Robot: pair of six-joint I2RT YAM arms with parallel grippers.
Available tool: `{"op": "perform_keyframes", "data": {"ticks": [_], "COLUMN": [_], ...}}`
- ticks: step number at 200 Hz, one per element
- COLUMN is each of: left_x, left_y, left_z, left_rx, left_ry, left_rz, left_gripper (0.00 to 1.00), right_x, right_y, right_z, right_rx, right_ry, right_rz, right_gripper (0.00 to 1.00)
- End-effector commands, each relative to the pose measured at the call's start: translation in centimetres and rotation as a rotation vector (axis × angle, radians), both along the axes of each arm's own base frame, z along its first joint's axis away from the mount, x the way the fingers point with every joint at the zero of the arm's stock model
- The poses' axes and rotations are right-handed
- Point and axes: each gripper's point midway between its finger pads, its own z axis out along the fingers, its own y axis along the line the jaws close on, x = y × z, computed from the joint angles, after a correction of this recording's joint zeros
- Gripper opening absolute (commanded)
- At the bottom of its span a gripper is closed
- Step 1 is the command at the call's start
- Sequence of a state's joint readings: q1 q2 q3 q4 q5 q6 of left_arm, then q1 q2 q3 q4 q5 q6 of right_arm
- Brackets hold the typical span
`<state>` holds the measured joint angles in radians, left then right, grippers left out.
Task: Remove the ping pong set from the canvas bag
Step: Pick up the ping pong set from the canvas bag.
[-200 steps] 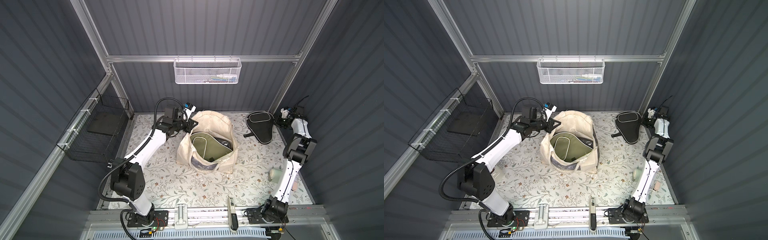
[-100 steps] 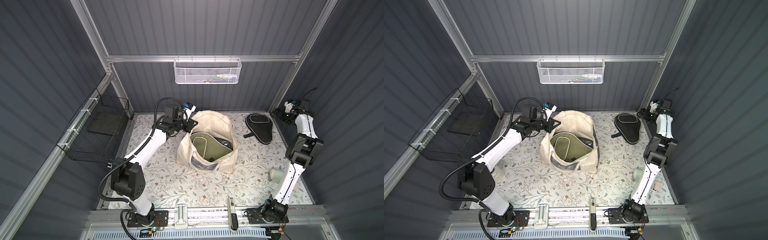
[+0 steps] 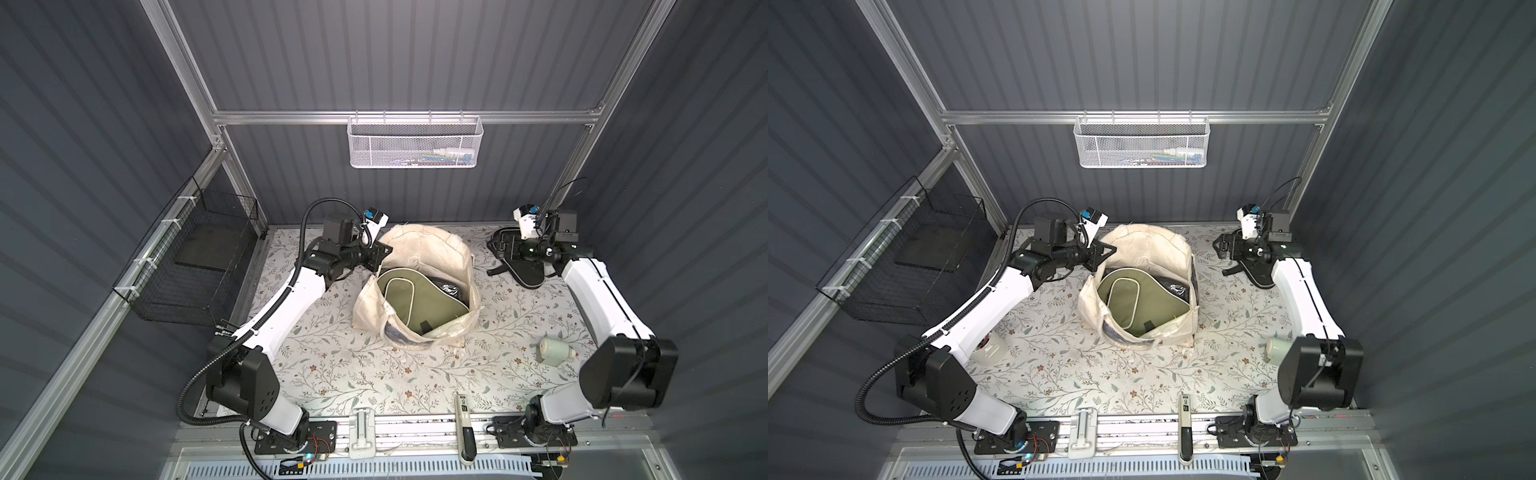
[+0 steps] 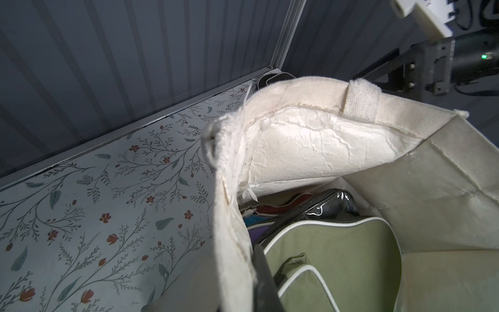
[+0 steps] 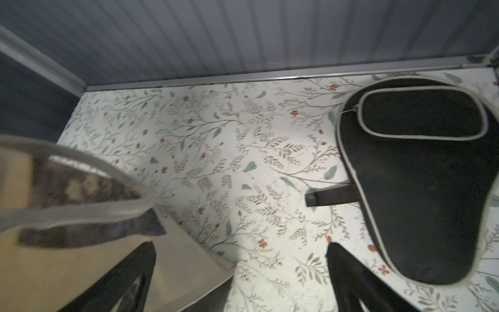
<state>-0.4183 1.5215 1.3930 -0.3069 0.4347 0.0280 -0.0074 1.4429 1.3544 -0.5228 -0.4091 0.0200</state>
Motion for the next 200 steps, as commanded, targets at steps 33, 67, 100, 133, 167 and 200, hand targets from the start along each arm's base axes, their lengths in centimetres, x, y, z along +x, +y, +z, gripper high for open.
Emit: {"op": "perform_keyframes", "data": {"ticks": [33, 67, 100, 133, 167, 200], "left_x": [-1.5, -2.2, -3.1, -3.5, -3.9, -4.5], "left_y": [-0.1, -0.2, -0.5, -0.6, -0.4, 0.1], "left_z": [9.1, 12.0, 13.8, 15.9, 15.7, 12.5], "left_rx": [-0.147, -0.165, -0.192, -0.214, -0.186, -0.165], "left_ry": [-0.262, -0.338, -0.393, -0.455, -0.455, -0.413], "left_rz": [-0.041, -0.073, -0.118, -0.137, -0.144, -0.129], "left_gripper": [0.00, 0.00, 0.00, 0.00, 0.00, 0.00], "right_x": [-9.7, -15.3, -17.3, -16.3, -13.3, -10.1], "right_y": [6.8, 10.4, 15.9, 20.2, 21.8, 21.6], "right_z": [6.2, 9.1, 6.8, 3.9, 1.2, -1.1], "right_rx": [-0.105, -0.117, -0.112, -0.060, -0.080, -0.128], "right_ry": [-0.122, -0.175, -0.102, -0.040, -0.003, 0.054], "right_rz": [0.202, 0.380, 0.564, 0.666, 0.645, 0.568], "right_gripper": [0.99, 0.99, 0.99, 0.99, 0.99, 0.99]}}
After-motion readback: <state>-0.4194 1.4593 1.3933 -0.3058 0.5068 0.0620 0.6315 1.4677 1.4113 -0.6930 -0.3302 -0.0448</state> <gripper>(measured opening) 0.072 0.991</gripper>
